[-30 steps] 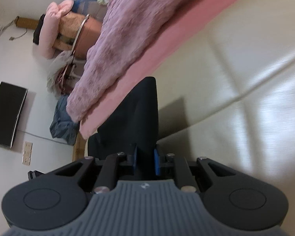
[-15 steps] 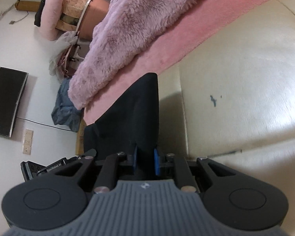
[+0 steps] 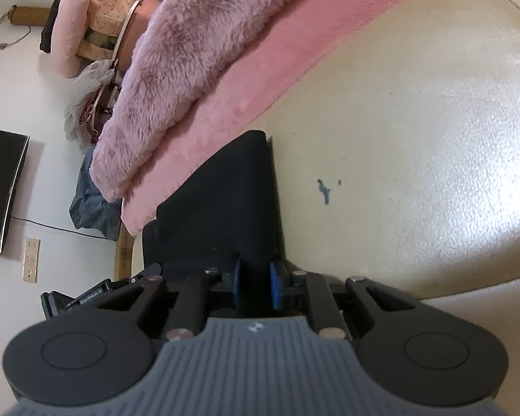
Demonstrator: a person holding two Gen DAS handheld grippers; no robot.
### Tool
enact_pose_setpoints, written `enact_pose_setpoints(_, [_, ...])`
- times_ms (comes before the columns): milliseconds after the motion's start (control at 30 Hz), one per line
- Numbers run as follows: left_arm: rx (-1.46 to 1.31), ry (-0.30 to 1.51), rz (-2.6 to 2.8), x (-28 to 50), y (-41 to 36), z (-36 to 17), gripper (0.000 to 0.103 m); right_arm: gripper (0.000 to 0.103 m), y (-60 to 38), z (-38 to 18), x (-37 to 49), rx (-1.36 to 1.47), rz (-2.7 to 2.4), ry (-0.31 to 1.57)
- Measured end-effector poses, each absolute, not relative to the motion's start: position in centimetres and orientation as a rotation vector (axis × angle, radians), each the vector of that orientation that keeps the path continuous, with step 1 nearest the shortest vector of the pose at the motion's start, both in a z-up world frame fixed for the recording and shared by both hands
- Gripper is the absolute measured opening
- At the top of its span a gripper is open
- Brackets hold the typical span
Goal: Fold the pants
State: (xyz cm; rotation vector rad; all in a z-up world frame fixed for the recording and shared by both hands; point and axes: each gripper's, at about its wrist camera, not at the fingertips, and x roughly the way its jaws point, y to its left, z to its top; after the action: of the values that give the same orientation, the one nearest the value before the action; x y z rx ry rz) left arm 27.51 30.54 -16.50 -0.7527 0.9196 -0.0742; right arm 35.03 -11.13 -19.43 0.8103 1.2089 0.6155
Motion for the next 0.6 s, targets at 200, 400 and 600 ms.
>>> enact_pose_setpoints(200, [-0.671,0.918,-0.004,26.2,30.0,-14.0,0.045,0.023,-10.3,-17.0,34.7,0.665,0.598,1.160])
enact_pose_setpoints(400, [-0.433,0.865,0.020,22.7,26.9,-9.0,0.041,0.028,-9.8,-12.1,31.9,0.399,0.588,1.034])
enact_pose_setpoints(600, [-0.332,0.935,0.012,19.2,23.5,-9.1,0.021,0.017,-6.9,-10.0,26.0,0.116,0.652,0.948])
